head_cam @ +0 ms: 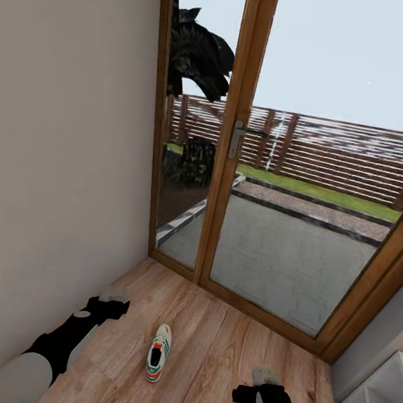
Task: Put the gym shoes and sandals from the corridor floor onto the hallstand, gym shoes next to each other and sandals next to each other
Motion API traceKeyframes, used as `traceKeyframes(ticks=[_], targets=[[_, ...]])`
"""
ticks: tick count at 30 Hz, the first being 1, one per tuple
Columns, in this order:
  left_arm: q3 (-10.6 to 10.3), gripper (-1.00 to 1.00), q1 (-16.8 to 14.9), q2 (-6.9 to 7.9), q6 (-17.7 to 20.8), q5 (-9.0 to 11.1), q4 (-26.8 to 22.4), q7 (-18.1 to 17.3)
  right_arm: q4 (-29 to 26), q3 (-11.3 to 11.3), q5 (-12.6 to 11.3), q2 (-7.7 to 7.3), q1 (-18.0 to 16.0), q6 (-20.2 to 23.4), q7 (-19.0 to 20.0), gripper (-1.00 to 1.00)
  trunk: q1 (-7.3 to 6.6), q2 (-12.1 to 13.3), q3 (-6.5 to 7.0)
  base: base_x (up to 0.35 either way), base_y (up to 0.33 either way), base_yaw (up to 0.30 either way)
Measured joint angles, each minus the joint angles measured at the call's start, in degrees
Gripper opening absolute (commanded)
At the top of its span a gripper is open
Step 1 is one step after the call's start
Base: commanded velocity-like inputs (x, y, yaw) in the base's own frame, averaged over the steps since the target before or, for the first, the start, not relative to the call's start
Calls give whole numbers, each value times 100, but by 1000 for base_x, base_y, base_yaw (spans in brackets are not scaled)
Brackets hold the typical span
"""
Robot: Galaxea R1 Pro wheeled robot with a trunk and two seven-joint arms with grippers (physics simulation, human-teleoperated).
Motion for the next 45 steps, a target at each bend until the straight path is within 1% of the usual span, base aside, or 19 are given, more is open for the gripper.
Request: traceKeyframes(ticks=[4, 5, 6, 9, 12, 16, 17, 19, 20, 23, 26, 32, 37, 45], targets=[[0, 100, -160, -2, 2, 10, -2, -4, -19, 0, -6, 4, -560, 148, -9, 100, 0, 0, -1, 0, 0, 0], [0, 100, -248, -3, 2, 13, -13, -5, -24, 1, -8, 4, -882, 197, -11, 100, 0, 0, 0, 0, 0, 0], [0, 100, -304, -3, 2, 15, -24, -5, -27, 1, -16, 4, -1128, 218, -12, 100, 0, 0, 0, 0, 0, 0], [0, 100, -423, -3, 6, 17, -60, -9, -28, 3, -30, 1, -1329, 236, 3, 100, 0, 0, -1, 0, 0, 0], [-5, 100, -499, -12, 4, 16, -82, -12, -62, 24, -45, -3, -1422, 214, 46, 100, 0, 0, -1, 0, 0, 0], [-14, 100, -522, -17, 1, 14, -82, -13, -125, 33, -52, -1, -1445, 164, 58, 100, 0, 0, -1, 0, 0, 0], [-22, 100, -531, -26, -6, 15, -80, -14, -136, 38, -58, 0, -1450, -20, 62, 100, 0, 0, -1, 0, 0, 0], [-26, 100, -533, -55, -10, 15, -77, -14, -132, 39, -61, 3, -1450, -181, 64, 100, 0, 0, -2, 0, 0, 0], [-29, 100, -535, -122, -19, 15, -76, -14, -129, 40, -63, 6, -1451, -397, 65, 100, 0, 0, -1, 0, 0, 0], [-33, 100, -536, -203, -23, 15, -78, -14, -124, 39, -68, 7, -1451, -592, 70, 100, 0, 0, -2, 0, 0, 0], [-34, 100, -537, -232, -19, 15, -79, -14, -120, 39, -68, 7, -1448, -640, 69, 100, 0, 0, -2, 0, 0, 0], [-37, 100, -538, -418, -13, 17, -81, -14, -116, 41, -65, 8, -1434, -687, 60, 100, 2, 0, -2, -108, 91, 0], [-40, 100, -538, -481, -13, 17, -74, -14, -115, 41, -59, 8, -1426, -689, 51, 100, 3, 0, -2, -247, 207, 0], [-32, 100, -538, -476, -21, -2, -78, -14, -115, 42, -57, 7, -1425, -689, 55, 100, 3, 0, -2, -274, 190, 0]])
